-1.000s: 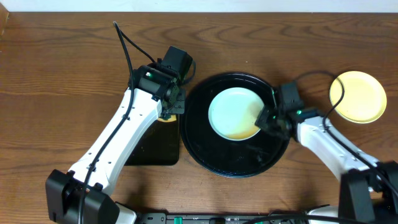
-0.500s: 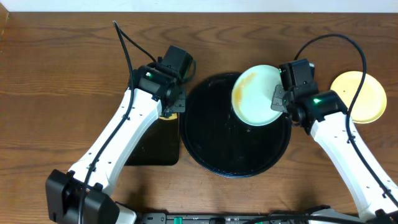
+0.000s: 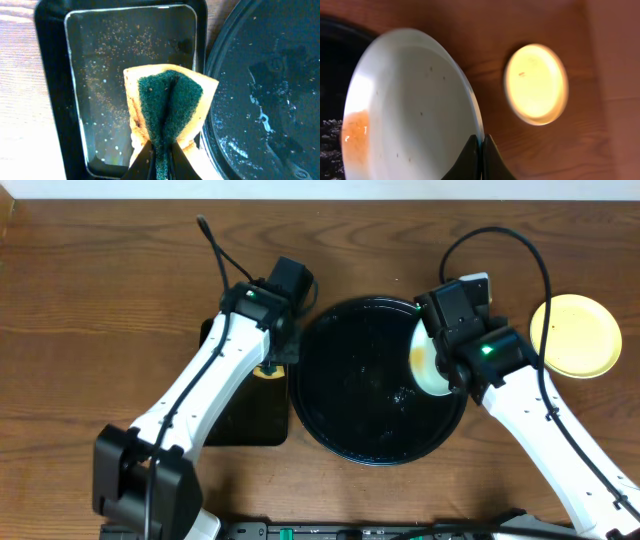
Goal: Clean dirty plates on tray and stack at the side
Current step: 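Lift the blue plate off the round tray and carry it right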
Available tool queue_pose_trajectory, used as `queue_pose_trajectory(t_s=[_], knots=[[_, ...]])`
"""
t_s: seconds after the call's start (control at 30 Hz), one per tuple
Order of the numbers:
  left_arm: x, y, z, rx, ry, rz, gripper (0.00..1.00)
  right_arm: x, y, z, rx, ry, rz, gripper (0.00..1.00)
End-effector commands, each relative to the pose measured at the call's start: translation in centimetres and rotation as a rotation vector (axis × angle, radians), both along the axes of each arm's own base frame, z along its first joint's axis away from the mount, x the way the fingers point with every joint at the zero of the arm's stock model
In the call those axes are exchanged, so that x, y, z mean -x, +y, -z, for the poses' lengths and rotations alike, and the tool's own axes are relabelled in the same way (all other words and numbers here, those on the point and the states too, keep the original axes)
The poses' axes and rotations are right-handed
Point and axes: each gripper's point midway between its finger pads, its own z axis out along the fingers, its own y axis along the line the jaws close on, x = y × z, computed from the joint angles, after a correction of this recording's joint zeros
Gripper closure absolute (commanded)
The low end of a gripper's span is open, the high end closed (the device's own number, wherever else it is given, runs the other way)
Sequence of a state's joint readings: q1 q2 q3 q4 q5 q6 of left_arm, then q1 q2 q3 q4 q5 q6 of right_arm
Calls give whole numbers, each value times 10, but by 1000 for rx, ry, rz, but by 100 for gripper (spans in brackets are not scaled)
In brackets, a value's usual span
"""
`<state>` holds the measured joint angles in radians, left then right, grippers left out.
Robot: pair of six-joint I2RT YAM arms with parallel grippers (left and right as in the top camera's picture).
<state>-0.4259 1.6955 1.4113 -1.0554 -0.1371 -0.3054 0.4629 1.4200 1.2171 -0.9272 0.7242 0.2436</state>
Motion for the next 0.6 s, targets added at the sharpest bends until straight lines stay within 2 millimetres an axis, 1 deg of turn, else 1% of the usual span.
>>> queue_pose_trajectory(t_s=[0.0, 0.17, 0.4, 0.47, 0.57], knots=[[0, 3, 10, -20, 27, 9, 92, -3, -9, -43, 198, -91, -9, 99], [-3, 2, 12, -18, 22, 9, 92, -2, -3, -72, 388, -147, -39, 99], [-6, 1, 12, -13, 11, 9, 92, 0, 14, -116, 623, -235, -54, 99], [-6, 1, 12, -13, 11, 9, 92, 0, 19, -124, 670, -238, -62, 99], [-6, 1, 12, -12, 9, 9, 92, -2, 27, -130, 678, -249, -79, 99]])
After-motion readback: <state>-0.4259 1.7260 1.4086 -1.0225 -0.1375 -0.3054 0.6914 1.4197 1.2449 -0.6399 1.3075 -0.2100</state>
